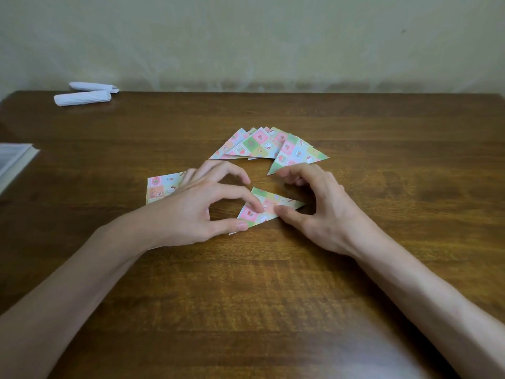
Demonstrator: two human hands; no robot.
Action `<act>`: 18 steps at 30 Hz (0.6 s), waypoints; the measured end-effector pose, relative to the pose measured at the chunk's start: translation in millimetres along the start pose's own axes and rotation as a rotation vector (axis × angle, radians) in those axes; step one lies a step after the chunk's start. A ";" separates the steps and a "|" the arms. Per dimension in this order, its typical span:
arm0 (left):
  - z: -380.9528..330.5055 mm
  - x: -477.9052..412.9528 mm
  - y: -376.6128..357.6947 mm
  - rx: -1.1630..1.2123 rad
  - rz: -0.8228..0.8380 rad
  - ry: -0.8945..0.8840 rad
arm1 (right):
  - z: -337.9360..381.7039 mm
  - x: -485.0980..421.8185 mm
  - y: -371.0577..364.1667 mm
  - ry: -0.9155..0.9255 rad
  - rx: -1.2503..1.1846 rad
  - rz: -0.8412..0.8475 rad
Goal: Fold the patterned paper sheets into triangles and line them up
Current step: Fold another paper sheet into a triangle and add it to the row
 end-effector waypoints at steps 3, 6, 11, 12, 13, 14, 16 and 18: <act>-2.6 0.9 -1.3 0.012 0.018 -0.024 | -0.7 -1.1 -1.9 0.002 0.006 0.011; -5.0 2.0 -3.0 0.016 0.031 -0.043 | -8.3 -3.8 0.9 0.006 -0.083 0.005; -7.4 2.6 -5.3 0.017 0.056 -0.045 | -13.5 -6.2 2.3 0.032 -0.110 0.022; -8.2 2.7 -5.8 0.016 0.060 -0.051 | -14.0 -6.9 3.3 0.028 -0.134 0.031; -8.8 3.1 -6.1 0.020 0.063 -0.050 | -14.9 -7.6 4.7 0.024 -0.163 0.039; -9.1 3.1 -6.2 0.029 0.065 -0.046 | -16.3 -8.5 6.5 0.018 -0.188 0.043; -9.3 3.2 -6.4 0.040 0.066 -0.044 | -18.6 -10.7 9.0 0.010 -0.211 0.044; -8.9 2.8 -6.0 0.042 0.065 -0.043 | -19.2 -12.4 8.8 0.007 -0.224 0.052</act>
Point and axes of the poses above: each hand's wrist, its own x-axis away from the middle knuckle, its own y-axis out of the back of the hand, z = x × y, the point moved 6 cm from there along -x, towards the middle knuckle, and after that the axes turned 8 degrees about x, right-handed, at the moved point
